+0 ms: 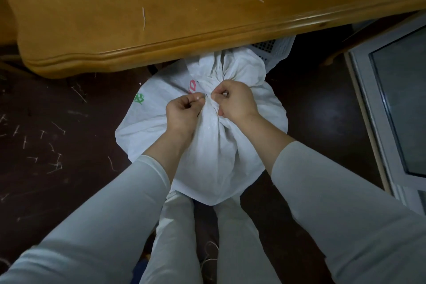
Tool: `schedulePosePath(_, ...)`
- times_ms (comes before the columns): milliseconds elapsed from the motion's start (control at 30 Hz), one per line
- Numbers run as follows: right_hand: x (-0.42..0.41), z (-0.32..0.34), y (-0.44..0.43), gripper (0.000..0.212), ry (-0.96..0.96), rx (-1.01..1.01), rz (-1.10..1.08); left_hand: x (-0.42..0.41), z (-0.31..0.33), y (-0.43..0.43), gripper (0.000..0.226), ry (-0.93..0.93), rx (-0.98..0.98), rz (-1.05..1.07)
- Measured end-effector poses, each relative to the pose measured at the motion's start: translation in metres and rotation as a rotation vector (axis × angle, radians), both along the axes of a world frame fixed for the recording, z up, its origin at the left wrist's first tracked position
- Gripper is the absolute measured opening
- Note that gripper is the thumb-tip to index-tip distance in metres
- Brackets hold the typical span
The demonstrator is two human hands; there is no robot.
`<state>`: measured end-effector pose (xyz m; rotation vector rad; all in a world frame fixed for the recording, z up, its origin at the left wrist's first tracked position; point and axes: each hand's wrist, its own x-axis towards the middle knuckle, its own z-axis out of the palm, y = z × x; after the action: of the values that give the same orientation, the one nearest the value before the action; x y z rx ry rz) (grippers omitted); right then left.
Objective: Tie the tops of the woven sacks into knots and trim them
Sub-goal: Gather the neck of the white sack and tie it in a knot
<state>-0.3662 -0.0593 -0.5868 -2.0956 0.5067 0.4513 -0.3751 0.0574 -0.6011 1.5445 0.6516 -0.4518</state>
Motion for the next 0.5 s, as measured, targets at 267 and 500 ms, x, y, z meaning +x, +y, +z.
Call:
schedulePosePath(267,0.0078,-0.0035,-0.0022,0.015,-0.038,-0.01,-0.001,0.0052,0.0004,-0.0006,0.02,-0.043,-0.043,0.018)
schedulePosePath(500,0.0073,-0.0091,-0.0051,0.028,-0.07,0.047,-0.026,0.0107,0.0028,0.0014,0.02,-0.058,0.013,-0.052)
